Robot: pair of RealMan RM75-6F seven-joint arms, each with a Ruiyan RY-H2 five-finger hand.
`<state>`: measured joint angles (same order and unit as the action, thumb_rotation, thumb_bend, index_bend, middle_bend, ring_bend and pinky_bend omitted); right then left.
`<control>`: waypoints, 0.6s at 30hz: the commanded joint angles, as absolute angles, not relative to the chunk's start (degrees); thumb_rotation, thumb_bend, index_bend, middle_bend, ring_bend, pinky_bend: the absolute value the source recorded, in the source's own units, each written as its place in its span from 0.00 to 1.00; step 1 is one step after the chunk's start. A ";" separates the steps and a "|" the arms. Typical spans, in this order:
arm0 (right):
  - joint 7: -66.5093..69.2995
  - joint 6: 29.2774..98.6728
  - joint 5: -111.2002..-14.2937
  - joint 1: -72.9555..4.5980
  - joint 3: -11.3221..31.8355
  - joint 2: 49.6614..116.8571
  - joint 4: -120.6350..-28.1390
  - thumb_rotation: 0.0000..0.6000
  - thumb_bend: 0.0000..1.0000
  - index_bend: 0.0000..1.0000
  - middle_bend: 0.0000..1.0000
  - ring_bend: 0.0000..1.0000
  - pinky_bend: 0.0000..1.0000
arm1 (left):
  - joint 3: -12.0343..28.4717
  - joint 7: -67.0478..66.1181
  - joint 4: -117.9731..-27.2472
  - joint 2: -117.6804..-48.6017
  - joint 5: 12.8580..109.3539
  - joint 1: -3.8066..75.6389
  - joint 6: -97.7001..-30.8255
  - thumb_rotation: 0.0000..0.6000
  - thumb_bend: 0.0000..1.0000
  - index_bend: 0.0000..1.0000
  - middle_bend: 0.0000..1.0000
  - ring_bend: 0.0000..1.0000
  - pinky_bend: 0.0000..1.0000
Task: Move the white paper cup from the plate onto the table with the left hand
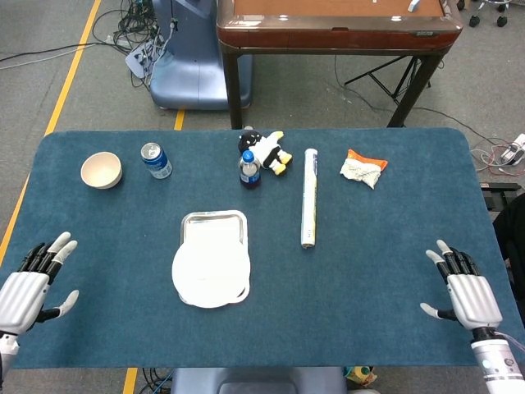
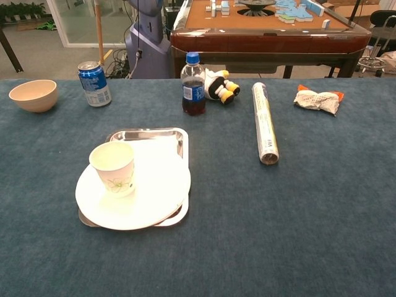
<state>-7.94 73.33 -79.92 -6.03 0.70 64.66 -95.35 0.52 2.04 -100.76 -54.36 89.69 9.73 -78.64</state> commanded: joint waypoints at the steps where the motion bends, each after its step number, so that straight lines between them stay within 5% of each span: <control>1: -8.11 72.80 -79.59 -6.36 0.70 64.85 -95.53 1.00 0.18 0.00 0.00 0.00 0.00 | 1.20 -1.12 -103.46 -53.68 88.71 11.69 -76.14 1.00 0.32 0.00 0.00 0.00 0.00; 18: -7.06 70.31 -77.03 -7.51 1.09 65.03 -94.29 1.00 0.18 0.00 0.00 0.00 0.00 | 0.79 -8.83 -102.65 -58.85 93.30 17.29 -70.54 1.00 0.32 0.16 0.00 0.00 0.00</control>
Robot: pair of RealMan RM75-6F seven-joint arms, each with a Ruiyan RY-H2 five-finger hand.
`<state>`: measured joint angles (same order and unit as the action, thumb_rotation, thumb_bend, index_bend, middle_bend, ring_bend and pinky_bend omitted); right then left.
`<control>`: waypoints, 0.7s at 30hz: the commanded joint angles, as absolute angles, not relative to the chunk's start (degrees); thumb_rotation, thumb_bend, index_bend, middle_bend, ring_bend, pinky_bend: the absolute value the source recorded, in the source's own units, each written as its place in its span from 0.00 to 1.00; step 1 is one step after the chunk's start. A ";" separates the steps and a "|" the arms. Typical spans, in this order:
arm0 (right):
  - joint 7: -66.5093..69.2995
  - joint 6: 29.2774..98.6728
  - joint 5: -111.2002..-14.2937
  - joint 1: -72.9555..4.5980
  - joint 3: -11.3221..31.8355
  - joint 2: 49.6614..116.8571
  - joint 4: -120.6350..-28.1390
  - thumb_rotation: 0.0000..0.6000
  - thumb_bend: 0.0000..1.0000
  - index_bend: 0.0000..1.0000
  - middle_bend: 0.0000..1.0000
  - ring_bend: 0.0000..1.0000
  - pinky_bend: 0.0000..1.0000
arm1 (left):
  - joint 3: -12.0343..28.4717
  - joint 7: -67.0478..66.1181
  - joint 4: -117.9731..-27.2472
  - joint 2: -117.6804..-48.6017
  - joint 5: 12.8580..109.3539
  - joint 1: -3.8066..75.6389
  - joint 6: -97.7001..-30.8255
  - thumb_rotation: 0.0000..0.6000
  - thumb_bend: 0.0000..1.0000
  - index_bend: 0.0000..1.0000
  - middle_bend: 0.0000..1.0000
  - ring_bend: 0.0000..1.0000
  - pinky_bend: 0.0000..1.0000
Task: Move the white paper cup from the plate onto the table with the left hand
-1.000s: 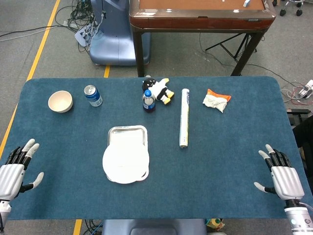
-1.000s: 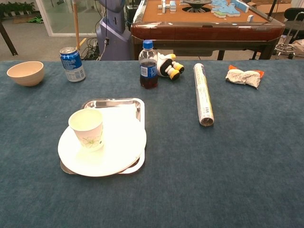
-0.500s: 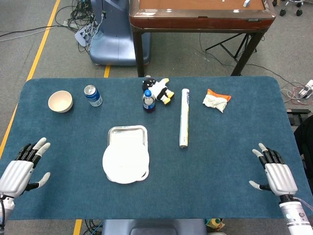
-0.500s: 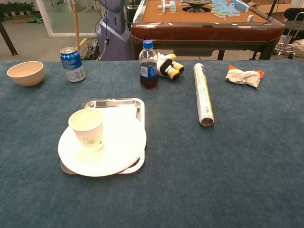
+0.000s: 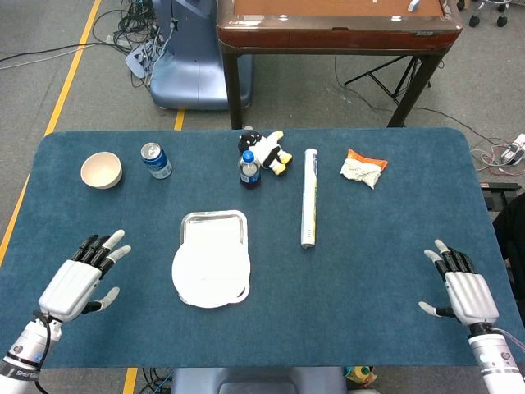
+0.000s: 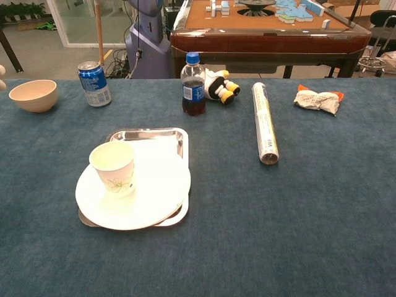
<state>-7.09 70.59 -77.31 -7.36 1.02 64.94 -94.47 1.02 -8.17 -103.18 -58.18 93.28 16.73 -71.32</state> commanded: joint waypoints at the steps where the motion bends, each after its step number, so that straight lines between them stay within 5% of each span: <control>1: -7.11 70.10 -76.82 -7.63 1.13 65.11 -94.18 1.00 0.18 0.00 0.00 0.00 0.00 | 0.81 -9.20 -102.61 -59.16 93.17 17.61 -70.10 1.00 0.32 0.16 0.00 0.00 0.00; 21: -6.33 68.47 -75.48 -8.44 1.02 65.21 -93.36 1.00 0.18 0.00 0.00 0.00 0.00 | 0.28 -14.06 -103.84 -65.73 94.90 23.89 -62.75 1.00 0.32 0.20 0.00 0.00 0.00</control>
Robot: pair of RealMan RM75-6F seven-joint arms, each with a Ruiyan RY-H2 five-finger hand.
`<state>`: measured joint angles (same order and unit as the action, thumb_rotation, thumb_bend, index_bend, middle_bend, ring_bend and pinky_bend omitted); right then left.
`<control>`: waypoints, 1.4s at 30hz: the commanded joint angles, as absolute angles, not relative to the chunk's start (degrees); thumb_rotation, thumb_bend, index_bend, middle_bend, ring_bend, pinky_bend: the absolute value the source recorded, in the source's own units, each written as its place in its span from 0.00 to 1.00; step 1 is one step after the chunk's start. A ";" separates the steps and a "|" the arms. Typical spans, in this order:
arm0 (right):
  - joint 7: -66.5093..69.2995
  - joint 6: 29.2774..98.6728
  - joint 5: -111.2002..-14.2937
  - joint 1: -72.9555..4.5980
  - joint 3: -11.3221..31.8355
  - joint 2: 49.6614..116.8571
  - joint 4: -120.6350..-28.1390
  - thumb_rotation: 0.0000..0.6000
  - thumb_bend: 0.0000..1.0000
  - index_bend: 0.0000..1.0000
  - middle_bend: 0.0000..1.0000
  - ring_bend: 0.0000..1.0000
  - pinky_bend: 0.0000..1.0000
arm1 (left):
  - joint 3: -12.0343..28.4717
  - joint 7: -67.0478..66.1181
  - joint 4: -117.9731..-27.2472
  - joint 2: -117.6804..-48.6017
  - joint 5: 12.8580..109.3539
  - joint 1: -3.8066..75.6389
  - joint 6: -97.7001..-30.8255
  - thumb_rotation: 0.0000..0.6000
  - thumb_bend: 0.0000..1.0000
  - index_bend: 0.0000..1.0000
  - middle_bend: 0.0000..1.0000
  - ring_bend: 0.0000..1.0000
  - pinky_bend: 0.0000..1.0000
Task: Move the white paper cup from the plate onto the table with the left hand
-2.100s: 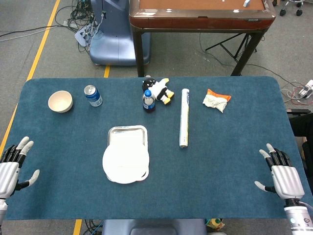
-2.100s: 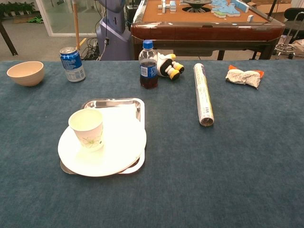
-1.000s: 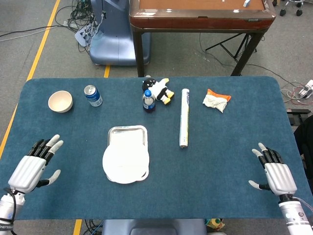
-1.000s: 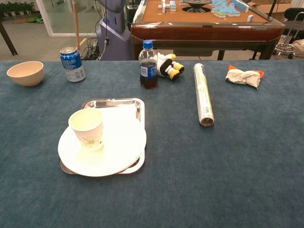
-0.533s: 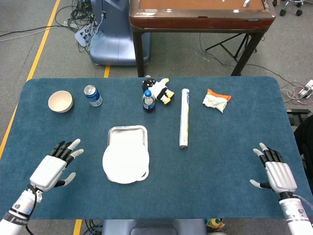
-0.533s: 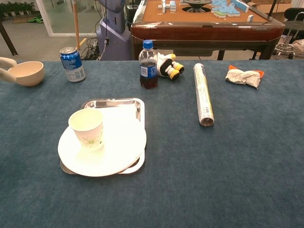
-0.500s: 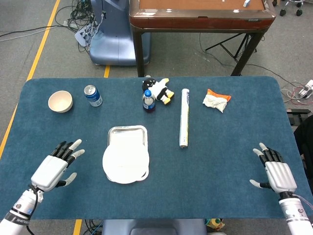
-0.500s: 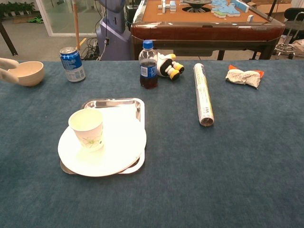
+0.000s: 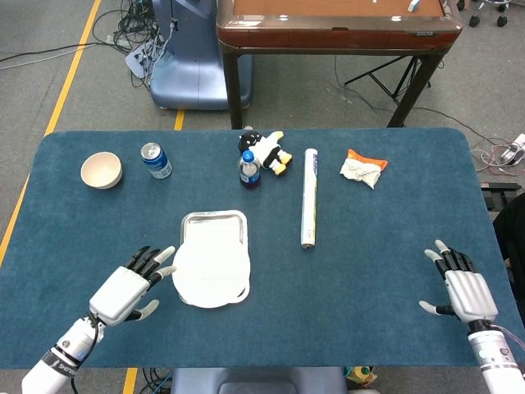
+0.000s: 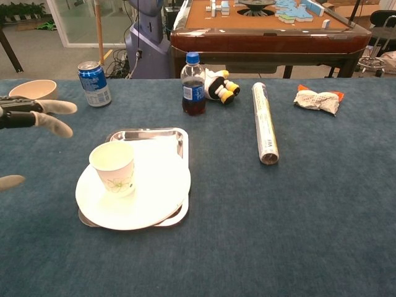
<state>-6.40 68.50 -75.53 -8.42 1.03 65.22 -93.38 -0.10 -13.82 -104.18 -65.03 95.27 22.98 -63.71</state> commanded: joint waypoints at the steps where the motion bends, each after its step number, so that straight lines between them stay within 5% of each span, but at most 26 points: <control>1: -6.26 68.46 -75.42 -8.44 1.04 65.18 -93.36 1.00 0.18 0.00 0.00 0.00 0.00 | 0.49 -14.24 -103.70 -65.99 94.68 24.36 -62.24 1.00 0.32 0.20 0.00 0.00 0.00; 21: -4.11 66.41 -72.80 -9.28 1.86 64.86 -91.91 1.00 0.18 0.00 0.00 0.00 0.00 | 3.17 -17.12 -101.14 -70.86 88.77 31.96 -54.68 1.00 0.32 0.22 0.00 0.00 0.00; 42: -2.65 66.31 -72.88 -9.29 1.76 64.23 -91.94 1.00 0.18 0.00 0.00 0.00 0.00 | 2.22 -15.24 -96.64 -75.14 87.12 34.81 -54.02 1.00 0.32 0.24 0.00 0.00 0.00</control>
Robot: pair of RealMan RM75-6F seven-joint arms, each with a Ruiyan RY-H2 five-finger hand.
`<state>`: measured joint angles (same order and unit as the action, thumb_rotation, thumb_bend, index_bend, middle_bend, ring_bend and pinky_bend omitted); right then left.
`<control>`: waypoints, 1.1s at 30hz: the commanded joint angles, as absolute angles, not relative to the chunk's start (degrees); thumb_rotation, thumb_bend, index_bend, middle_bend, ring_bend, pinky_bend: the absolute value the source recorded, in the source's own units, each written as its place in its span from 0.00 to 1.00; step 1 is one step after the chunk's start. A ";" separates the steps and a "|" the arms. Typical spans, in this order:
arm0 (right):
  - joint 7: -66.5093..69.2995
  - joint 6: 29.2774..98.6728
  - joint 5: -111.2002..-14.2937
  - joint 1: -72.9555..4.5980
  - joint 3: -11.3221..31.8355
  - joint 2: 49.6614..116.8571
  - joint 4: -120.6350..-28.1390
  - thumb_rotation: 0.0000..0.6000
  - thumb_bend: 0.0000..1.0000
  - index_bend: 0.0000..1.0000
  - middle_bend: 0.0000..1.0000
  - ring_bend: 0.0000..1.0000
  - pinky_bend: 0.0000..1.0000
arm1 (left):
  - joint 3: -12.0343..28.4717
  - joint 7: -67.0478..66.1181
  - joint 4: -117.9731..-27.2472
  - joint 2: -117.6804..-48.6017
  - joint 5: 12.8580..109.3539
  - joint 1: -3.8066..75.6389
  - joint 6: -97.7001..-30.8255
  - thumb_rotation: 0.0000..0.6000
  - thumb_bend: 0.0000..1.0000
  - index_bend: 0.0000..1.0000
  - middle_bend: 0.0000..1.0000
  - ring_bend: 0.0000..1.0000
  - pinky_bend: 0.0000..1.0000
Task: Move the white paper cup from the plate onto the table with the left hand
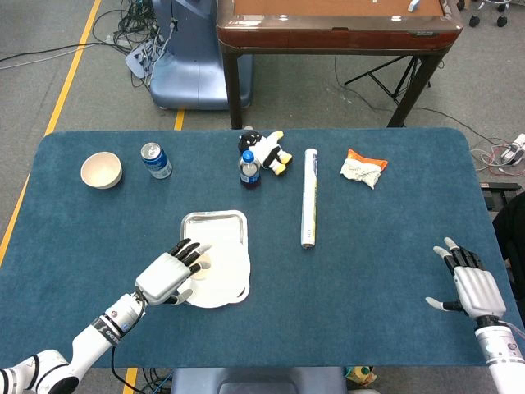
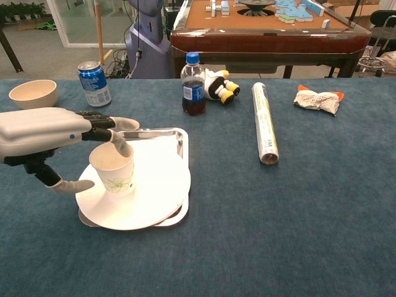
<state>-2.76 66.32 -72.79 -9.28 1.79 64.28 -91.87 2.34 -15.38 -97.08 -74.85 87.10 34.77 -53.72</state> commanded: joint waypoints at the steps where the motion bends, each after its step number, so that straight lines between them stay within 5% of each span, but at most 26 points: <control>1: -2.57 66.25 -72.91 -9.31 1.73 64.19 -91.94 1.00 0.18 0.00 0.00 0.00 0.00 | 2.13 -15.10 -96.25 -75.39 87.09 34.80 -54.20 1.00 0.32 0.25 0.00 0.00 0.00; 33: -1.65 65.35 -72.75 -9.64 1.45 63.85 -91.82 1.00 0.18 0.00 0.00 0.00 0.00 | 0.87 -9.93 -90.47 -77.92 87.54 34.90 -57.57 1.00 0.32 0.40 0.00 0.00 0.00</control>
